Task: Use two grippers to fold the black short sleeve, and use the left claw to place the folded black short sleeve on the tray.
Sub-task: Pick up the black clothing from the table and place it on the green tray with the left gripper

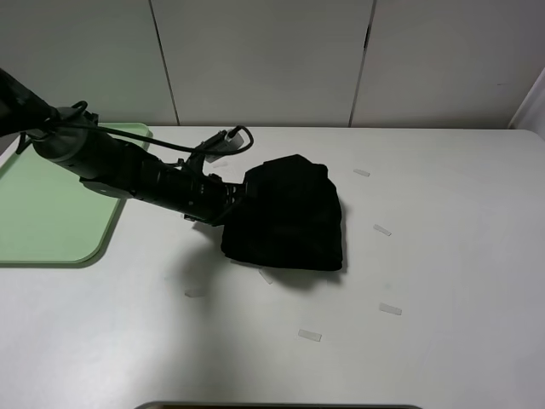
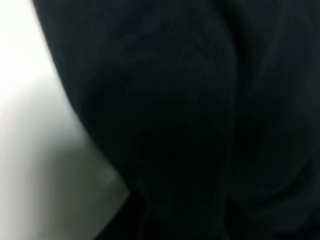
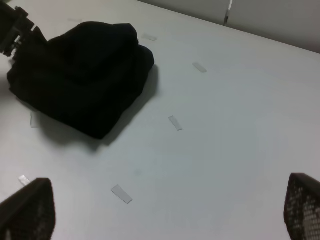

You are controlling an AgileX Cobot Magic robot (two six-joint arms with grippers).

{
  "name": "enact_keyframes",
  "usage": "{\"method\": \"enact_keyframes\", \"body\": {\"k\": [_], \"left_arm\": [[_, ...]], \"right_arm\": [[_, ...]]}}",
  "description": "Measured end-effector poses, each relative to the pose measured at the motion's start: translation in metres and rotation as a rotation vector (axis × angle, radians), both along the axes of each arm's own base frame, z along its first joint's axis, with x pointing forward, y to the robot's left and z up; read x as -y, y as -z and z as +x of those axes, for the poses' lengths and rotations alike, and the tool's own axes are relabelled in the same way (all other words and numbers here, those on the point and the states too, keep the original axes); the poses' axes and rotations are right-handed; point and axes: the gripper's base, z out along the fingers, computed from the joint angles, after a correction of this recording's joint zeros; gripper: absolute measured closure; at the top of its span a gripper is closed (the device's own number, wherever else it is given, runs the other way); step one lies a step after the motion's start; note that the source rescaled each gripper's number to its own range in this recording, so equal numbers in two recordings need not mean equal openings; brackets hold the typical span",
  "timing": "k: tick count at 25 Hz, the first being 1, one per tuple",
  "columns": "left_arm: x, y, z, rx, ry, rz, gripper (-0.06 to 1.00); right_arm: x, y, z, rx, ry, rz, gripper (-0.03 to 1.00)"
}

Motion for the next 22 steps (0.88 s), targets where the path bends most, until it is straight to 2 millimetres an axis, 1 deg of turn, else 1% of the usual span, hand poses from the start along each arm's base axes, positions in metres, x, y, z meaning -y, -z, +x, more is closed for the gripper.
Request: {"method": "enact_keyframes", "body": {"k": [4,7,9,12,15,18,22], "left_arm": [[0.002,-0.003,0.005,0.033,0.023,0.024,0.77],[0.003,-0.007,0.011,0.088,0.090,0.067,0.77],[0.003,-0.012,0.015,0.138,0.149,0.118,0.77],[-0.003,-0.022,0.018,0.233,0.228,0.233,0.77],[-0.020,-0.035,0.025,0.339,0.298,0.367,0.77],[-0.045,-0.047,0.033,0.404,0.340,0.481,0.77],[-0.082,-0.054,0.039,0.393,0.349,0.604,0.77]], "right_arm": [[0.000,0.000,0.000,0.000,0.000,0.000,-0.03],[0.000,0.000,0.000,0.000,0.000,0.000,-0.03],[0.000,0.000,0.000,0.000,0.000,0.000,-0.03],[0.000,0.000,0.000,0.000,0.000,0.000,-0.03],[0.000,0.000,0.000,-0.001,-0.001,0.002,-0.03],[0.000,0.000,0.000,-0.001,-0.001,0.002,-0.03],[0.000,0.000,0.000,-0.001,-0.002,0.002,-0.03]]}}
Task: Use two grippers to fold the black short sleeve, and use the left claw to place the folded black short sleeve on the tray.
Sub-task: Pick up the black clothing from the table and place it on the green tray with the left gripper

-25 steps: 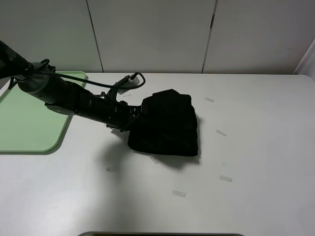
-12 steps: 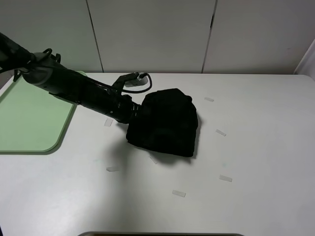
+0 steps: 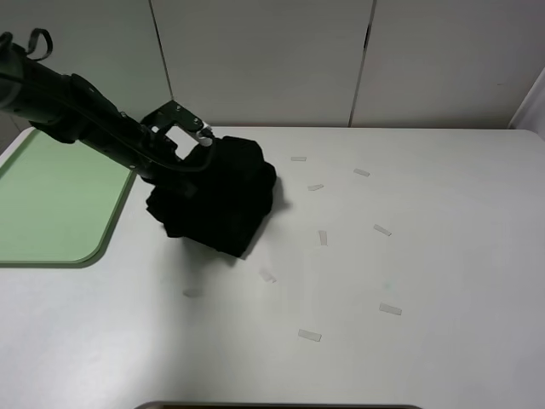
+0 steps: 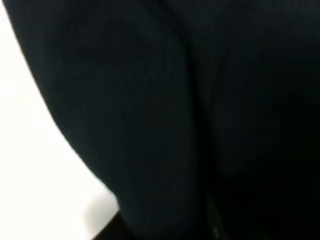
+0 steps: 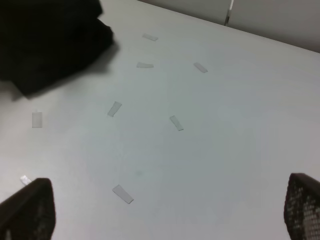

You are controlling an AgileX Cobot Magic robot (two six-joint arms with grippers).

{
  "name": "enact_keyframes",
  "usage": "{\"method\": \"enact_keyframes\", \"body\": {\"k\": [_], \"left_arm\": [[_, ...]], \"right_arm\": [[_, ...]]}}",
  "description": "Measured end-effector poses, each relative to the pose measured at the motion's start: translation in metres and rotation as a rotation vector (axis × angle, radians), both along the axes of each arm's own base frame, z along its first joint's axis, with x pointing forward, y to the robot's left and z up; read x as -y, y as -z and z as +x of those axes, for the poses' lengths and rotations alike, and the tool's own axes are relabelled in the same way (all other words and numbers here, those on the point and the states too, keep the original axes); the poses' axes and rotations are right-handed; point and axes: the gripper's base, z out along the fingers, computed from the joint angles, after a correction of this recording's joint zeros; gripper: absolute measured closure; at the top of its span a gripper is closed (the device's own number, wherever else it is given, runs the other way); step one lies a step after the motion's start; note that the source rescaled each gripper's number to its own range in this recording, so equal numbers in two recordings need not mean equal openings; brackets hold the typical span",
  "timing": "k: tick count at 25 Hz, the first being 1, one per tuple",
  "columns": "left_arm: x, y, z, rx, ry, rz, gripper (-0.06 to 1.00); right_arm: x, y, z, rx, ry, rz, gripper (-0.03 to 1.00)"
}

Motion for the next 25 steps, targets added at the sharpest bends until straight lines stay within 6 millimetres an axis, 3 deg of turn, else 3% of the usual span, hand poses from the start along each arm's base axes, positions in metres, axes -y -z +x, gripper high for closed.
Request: {"method": "enact_keyframes", "body": {"k": [8,17,25], "left_arm": [[-0.079,-0.005,0.006,-0.034,-0.214,0.174,0.78],[-0.136,-0.010,0.007,-0.014,-0.380,0.246,0.78],[-0.152,-0.011,0.007,0.015,-0.363,0.299,0.78]], "right_arm": [[0.000,0.000,0.000,0.000,0.000,0.000,-0.03],[0.000,0.000,0.000,0.000,0.000,0.000,-0.03],[0.000,0.000,0.000,0.000,0.000,0.000,-0.03]]}}
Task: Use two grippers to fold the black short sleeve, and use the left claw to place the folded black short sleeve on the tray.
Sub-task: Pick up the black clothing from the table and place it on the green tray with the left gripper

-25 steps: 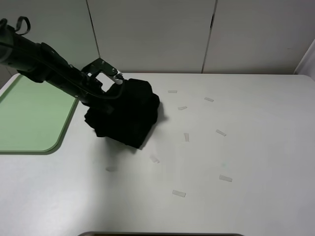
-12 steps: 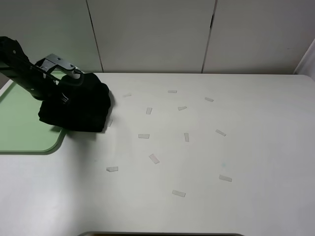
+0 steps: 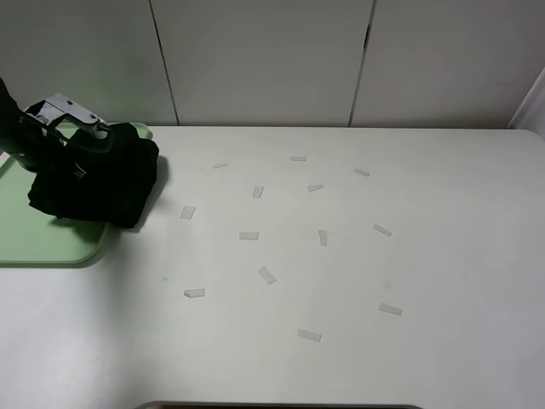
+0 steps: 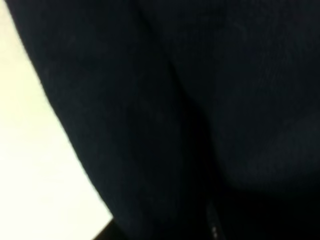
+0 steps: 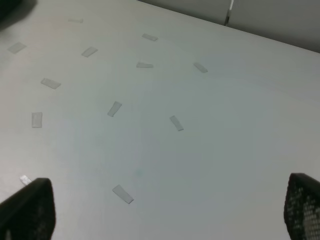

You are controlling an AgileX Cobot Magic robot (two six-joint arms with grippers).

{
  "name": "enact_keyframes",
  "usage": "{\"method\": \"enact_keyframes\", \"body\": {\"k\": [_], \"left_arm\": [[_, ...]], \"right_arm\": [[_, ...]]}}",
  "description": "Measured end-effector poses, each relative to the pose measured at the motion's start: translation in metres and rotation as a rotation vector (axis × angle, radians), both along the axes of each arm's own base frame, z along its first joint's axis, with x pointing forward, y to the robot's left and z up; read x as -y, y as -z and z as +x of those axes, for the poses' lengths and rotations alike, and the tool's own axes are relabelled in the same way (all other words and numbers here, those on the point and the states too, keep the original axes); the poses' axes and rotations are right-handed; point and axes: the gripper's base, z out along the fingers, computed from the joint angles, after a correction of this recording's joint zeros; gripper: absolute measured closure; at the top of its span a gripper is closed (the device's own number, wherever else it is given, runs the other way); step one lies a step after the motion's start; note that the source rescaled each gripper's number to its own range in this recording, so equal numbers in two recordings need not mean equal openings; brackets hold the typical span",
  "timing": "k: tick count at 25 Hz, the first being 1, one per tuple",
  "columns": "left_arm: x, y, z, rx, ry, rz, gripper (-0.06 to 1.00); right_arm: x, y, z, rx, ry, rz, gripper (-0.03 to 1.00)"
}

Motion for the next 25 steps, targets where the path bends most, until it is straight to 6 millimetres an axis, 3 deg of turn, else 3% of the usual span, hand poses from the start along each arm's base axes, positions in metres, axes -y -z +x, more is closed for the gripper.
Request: {"method": "enact_keyframes", "body": {"k": [17,25], "left_arm": [[-0.053,-0.001,-0.010,-0.004,-0.066,0.067,0.79],[-0.059,-0.001,-0.010,0.013,-0.076,0.073,0.79]], "right_arm": [[0.000,0.000,0.000,0.000,0.000,0.000,-0.03],[0.000,0.000,0.000,0.000,0.000,0.000,-0.03]]}}
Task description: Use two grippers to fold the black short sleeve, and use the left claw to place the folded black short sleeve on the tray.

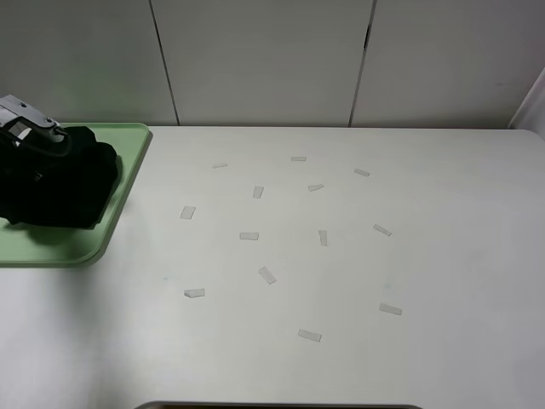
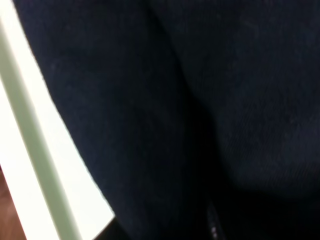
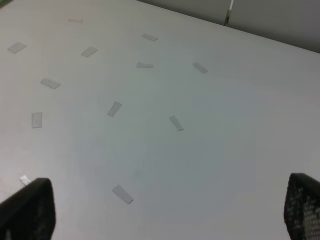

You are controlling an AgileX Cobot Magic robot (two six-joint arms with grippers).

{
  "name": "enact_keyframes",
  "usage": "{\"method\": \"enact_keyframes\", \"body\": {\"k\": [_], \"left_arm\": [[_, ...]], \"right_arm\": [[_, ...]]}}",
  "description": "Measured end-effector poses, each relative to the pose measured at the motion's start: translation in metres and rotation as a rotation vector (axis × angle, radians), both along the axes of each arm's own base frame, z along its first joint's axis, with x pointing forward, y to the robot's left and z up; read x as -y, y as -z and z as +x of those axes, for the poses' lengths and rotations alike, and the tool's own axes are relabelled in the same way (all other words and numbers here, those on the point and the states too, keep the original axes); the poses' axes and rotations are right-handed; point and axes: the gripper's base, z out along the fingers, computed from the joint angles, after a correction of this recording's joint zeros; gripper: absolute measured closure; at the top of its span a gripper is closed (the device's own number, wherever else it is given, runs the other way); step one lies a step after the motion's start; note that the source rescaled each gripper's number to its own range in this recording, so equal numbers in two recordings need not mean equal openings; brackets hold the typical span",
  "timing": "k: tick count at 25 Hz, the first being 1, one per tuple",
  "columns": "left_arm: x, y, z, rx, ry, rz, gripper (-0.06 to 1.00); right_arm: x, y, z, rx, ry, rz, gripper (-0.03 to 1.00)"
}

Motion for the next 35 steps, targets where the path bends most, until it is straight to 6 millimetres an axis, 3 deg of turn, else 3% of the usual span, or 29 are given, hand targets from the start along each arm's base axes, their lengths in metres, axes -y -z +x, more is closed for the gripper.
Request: {"method": "enact_keyframes", "body": {"k": [3,4,6,8,10,12,19,26,30,35], "left_arm": [[0.000,0.000,0.000,0.001,-0.003,-0.001,0.77],[0.000,0.000,0.000,0.002,-0.008,-0.004,0.70],[0.000,-0.004,0.000,0.019,-0.031,-0.013,0.48],[-0.002,-0.010,0.001,0.053,-0.066,-0.024,0.20],[-0.003,-0.016,0.001,0.084,-0.092,-0.034,0.05],[-0.003,-0.024,0.000,0.106,-0.103,-0.035,-0.01],[0.005,-0.069,-0.003,0.243,-0.143,-0.051,-0.05],[0.035,-0.138,-0.020,0.422,-0.097,-0.053,-0.05],[0.060,-0.191,-0.048,0.566,-0.047,-0.060,-0.05],[0.088,-0.256,-0.107,0.722,-0.033,-0.139,-0.05]], "right_arm": [[0.000,0.000,0.000,0.000,0.000,0.000,-0.03],[0.000,0.000,0.000,0.000,0.000,0.000,-0.03],[0.000,0.000,0.000,0.000,0.000,0.000,-0.03],[0.000,0.000,0.000,0.000,0.000,0.000,-0.03],[0.000,0.000,0.000,0.000,0.000,0.000,-0.03],[0.000,0.000,0.000,0.000,0.000,0.000,-0.03],[0.000,0.000,0.000,0.000,0.000,0.000,-0.03],[0.000,0.000,0.000,0.000,0.000,0.000,-0.03],[0.000,0.000,0.000,0.000,0.000,0.000,-0.03],[0.000,0.000,0.000,0.000,0.000,0.000,-0.03]]}}
